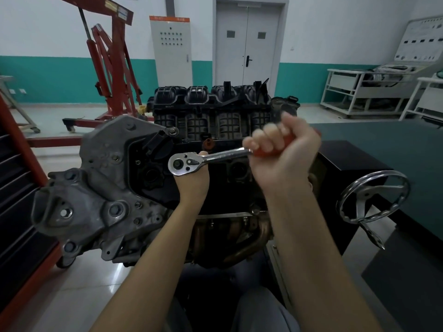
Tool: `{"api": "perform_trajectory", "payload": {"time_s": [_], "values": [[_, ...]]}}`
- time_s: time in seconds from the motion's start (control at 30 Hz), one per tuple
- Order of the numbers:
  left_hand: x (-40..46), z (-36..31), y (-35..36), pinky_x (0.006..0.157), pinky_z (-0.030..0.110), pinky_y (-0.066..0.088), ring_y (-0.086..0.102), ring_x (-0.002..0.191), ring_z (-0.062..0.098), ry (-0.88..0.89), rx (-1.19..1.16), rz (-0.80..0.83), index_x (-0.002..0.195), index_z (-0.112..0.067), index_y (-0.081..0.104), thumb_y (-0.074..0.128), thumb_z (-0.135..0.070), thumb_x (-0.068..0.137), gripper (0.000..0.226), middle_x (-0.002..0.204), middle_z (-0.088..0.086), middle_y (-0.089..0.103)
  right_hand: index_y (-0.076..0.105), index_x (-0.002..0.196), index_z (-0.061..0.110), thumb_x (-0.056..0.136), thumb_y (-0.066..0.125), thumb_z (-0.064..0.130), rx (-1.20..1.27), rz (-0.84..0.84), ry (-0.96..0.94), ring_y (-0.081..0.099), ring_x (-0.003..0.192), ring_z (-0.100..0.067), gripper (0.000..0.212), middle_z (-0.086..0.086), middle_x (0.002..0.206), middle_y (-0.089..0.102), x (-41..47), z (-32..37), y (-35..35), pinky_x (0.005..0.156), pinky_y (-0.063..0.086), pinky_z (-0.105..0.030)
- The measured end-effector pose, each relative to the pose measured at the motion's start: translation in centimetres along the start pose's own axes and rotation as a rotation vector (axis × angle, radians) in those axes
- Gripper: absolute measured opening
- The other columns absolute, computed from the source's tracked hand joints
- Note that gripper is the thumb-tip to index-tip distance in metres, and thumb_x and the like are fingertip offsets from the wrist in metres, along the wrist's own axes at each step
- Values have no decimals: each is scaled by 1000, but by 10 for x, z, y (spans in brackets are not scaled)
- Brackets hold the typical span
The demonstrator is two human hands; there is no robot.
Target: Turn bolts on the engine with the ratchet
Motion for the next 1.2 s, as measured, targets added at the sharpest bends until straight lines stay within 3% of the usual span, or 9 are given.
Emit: {"api": "perform_trajectory", "payload": {"time_s": [0.07, 0.2, 0.33, 0.53, 0.77, 0.9, 1.0, 1.07, 1.2], "values": [[0, -5, 5, 60, 11, 40, 42, 54, -4, 23, -65, 38, 56, -41, 45, 58, -20, 85, 38, 61, -23, 45, 34, 48, 18, 79, 45, 8, -95, 49, 106, 22, 36, -11, 35, 6, 39, 25, 19, -4, 20, 42, 28, -18], [-1, -23, 10, 44, 9, 25, 29, 37, 0, 137, -129, 35, 36, -33, 37, 53, -13, 73, 45, 38, -18, 33, 34, 48, 17, 87, 43, 9, -165, 96, 210, 22, 35, -10, 41, 6, 39, 25, 34, -12, 37, 41, 28, -18], [4, 1, 7, 53, 14, 35, 43, 45, -1, 38, -90, 74, 56, -25, 43, 57, -5, 88, 40, 52, -18, 43, 36, 53, 18, 88, 44, 9, 19, -15, 26, 25, 38, -11, 37, 5, 42, 27, 1, -7, 3, 43, 31, -19], [1, -16, 5, 50, 17, 29, 28, 47, 4, 165, -230, 27, 56, -22, 26, 58, -4, 89, 49, 49, -16, 30, 39, 45, 18, 77, 46, 16, 278, -139, -121, 35, 40, -14, 33, 2, 42, 31, -63, -21, -44, 48, 43, -25], [-1, -22, 10, 46, 10, 29, 35, 41, -2, 244, -142, 48, 56, -24, 30, 55, -7, 83, 41, 42, -19, 36, 33, 48, 19, 73, 47, 11, 2, -10, 17, 22, 36, -11, 30, 6, 39, 24, -2, 6, -5, 42, 30, -18], [-1, 6, 11, 53, 1, 38, 42, 59, -7, 17, 6, 78, 78, -27, 47, 65, -26, 89, 21, 71, -23, 47, 31, 52, 18, 85, 43, 9, -161, 33, 165, 20, 36, -10, 36, 6, 40, 23, 32, 0, 24, 40, 26, -19], [-1, -15, 10, 48, 9, 31, 36, 45, -2, 181, -144, 46, 56, -29, 38, 62, -16, 76, 34, 48, -22, 40, 32, 53, 18, 87, 44, 10, -82, 17, 132, 22, 36, -10, 36, 6, 40, 25, 22, -3, 16, 42, 28, -18], [1, -19, 11, 49, 14, 26, 31, 44, -1, 164, -232, 64, 49, -35, 35, 58, -18, 72, 37, 43, -18, 35, 35, 53, 18, 88, 43, 10, 18, -34, 26, 24, 39, -11, 37, 6, 42, 26, -2, -2, -4, 44, 31, -19], [0, -18, 6, 48, 15, 29, 28, 44, 0, 181, -211, 50, 54, -25, 27, 59, -13, 83, 44, 45, -17, 30, 39, 48, 17, 82, 45, 15, 247, -136, -105, 35, 41, -14, 35, 2, 44, 31, -58, -18, -38, 48, 43, -25]]}}
Point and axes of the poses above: each hand's wrist, its own x-axis towards the middle knuckle, its own y-axis out of the palm, z = x × y, the point moved 10 cm from there along x, towards the middle knuckle
